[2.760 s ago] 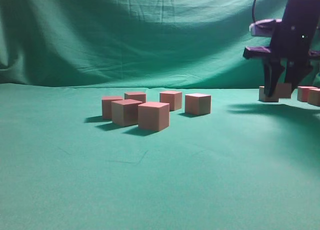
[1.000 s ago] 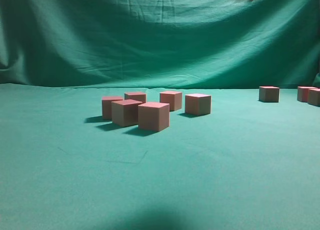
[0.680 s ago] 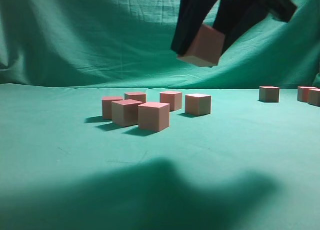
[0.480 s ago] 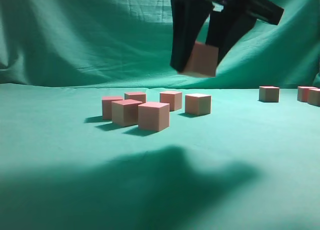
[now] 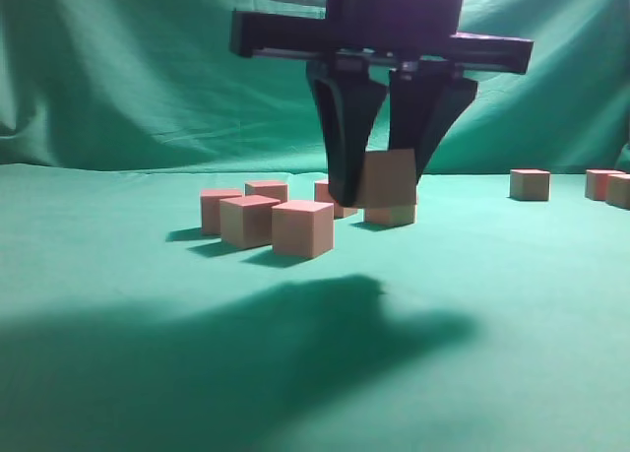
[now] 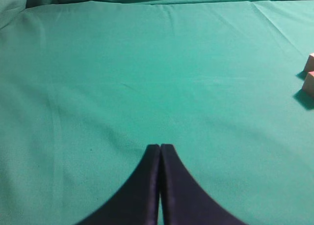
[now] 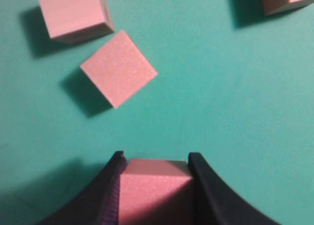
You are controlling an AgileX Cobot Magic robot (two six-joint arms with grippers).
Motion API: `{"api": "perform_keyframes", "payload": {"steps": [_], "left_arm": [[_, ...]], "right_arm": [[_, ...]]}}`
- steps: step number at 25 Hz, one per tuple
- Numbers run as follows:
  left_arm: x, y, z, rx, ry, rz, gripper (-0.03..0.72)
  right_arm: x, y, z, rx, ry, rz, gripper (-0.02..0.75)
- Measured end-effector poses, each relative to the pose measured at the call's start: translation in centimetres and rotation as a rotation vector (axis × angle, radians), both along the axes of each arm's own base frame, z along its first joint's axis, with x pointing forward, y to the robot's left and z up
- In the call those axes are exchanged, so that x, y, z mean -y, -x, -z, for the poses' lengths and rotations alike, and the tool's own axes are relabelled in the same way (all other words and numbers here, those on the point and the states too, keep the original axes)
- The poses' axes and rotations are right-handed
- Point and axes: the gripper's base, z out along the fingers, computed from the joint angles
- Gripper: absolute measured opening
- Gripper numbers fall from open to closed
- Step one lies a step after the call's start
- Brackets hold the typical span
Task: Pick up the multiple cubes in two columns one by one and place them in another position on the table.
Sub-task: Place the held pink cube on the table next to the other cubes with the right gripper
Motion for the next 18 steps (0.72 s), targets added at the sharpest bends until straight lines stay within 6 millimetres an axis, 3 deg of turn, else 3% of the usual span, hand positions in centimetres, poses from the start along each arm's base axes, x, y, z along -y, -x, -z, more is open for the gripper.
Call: {"api": "perform_keyframes", "payload": {"steps": [18], "left_arm": [[0.0, 0.0, 0.0, 0.000, 0.000, 0.000, 0.000]], "right_arm": [[-0.9, -0.9, 3.0, 0.000, 0.003, 0.018, 0.272]]}}
